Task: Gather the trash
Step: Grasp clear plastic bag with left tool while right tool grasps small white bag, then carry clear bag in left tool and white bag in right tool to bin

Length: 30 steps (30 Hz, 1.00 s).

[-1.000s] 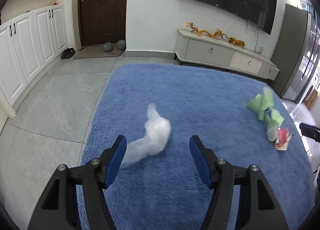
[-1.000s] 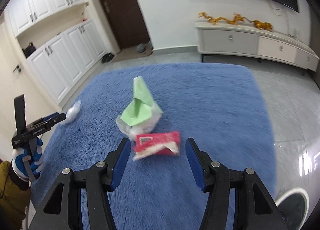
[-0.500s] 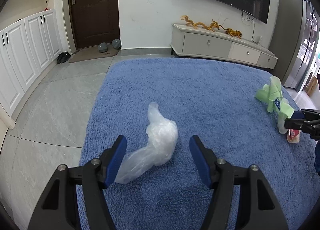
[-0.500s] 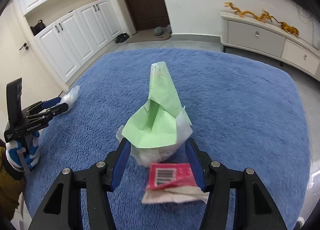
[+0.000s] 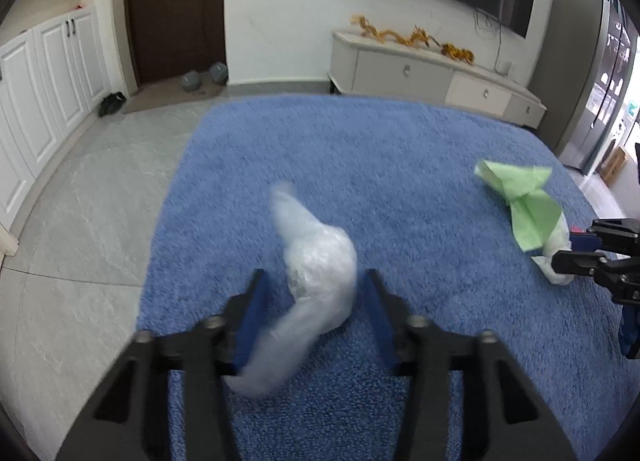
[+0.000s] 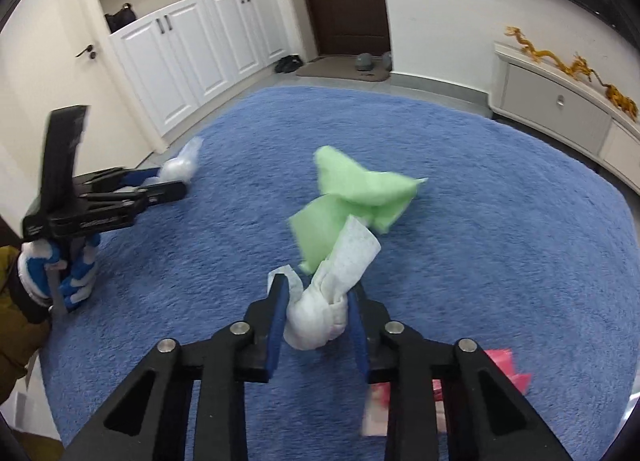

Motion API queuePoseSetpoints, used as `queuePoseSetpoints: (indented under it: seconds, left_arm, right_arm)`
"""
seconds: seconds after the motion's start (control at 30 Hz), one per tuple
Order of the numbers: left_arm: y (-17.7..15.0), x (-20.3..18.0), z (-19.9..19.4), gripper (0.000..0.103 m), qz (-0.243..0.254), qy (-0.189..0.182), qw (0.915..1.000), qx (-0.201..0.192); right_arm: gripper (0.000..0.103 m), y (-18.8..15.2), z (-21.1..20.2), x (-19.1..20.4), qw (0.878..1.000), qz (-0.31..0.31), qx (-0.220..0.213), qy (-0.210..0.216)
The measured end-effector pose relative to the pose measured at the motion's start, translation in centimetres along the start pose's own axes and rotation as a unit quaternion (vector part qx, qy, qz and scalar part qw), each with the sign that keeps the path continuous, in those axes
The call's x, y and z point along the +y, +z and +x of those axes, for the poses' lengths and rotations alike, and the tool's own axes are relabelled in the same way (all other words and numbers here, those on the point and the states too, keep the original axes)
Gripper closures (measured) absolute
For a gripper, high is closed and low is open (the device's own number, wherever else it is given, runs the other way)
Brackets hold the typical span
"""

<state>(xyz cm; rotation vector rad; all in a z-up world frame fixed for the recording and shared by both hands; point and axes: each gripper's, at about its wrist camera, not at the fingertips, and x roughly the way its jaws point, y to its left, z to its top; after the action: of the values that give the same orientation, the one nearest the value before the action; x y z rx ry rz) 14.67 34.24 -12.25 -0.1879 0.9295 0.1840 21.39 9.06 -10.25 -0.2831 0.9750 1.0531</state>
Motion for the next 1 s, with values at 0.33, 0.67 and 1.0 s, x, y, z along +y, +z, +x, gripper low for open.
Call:
queuePoseSetpoints:
  seconds: [0.33,0.67,1.0]
  left_arm:
    - [-0.7,-0.5,-1.6,0.078,-0.007,-0.018,0.9997,-0.016]
    - [-1.9,-2.8,-7.8,0.078,0.007,-0.022,0.9982,-0.056]
    - [-2.4,-6.1,-15.5,0.078,0.031,-0.021,0.9938,-0.104]
  right_arm:
    - [0.078,-1.8,-2.1,2.0,0.999,0.005,-0.008,0.039]
    - [0.078,-3.1,-7.5,3.1,0.999,0.006,-0.045,0.022]
    - [0.078,-6.1,-15.1,4.4,0.994,0.017,-0.110,-0.015]
